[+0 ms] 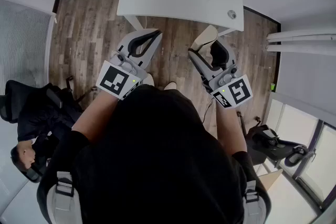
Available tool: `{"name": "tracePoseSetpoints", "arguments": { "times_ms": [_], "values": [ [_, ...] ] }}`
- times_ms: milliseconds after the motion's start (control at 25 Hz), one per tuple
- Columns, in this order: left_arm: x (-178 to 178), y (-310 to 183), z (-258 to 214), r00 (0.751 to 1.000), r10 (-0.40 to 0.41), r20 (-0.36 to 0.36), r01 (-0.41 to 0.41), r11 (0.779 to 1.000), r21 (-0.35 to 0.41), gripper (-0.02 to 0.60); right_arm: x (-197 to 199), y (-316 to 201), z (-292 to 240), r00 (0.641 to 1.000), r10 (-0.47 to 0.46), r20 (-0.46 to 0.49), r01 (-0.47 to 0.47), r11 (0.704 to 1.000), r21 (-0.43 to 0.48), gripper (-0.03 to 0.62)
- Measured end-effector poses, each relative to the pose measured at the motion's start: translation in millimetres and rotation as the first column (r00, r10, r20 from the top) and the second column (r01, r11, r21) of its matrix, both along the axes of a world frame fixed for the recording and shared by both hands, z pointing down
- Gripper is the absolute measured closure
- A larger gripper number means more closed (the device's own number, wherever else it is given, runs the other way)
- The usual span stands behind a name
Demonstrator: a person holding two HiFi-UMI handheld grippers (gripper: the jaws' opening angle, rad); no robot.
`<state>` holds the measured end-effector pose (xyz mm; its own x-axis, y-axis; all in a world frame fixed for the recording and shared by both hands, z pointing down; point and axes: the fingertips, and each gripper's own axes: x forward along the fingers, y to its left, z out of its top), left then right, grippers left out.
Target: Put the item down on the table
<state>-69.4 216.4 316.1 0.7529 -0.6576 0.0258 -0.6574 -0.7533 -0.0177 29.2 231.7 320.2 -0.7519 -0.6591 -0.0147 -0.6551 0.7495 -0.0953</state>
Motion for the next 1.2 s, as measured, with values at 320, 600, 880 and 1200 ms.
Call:
{"name": "tracePoseSetpoints", "arguments": {
  "times_ms": [320,600,880,1200],
  "values": [
    [-11,29,2,0.999,0.008,-0.031,-0.008,1.000,-0.013,0.588,-18,26,-12,1.000,0.004,0.022,-0.004,1.000,0.013,0.309],
    [-7,43,1,1.000,0.004,-0.031,-0.004,1.000,-0.005,0.588,-16,35,-10,1.000,0.006,0.007,-0.006,1.000,0.019,0.309],
    [19,59,-8,1.000,-0.017,-0.024,0.017,0.999,0.029,0.588,9,49,-14,0.999,0.008,0.035,-0.009,0.999,0.038,0.309],
    [48,69,-14,1.000,-0.025,-0.016,0.026,0.999,0.036,0.588,43,54,-14,0.998,0.026,0.057,-0.028,0.999,0.043,0.309]
  ]
}}
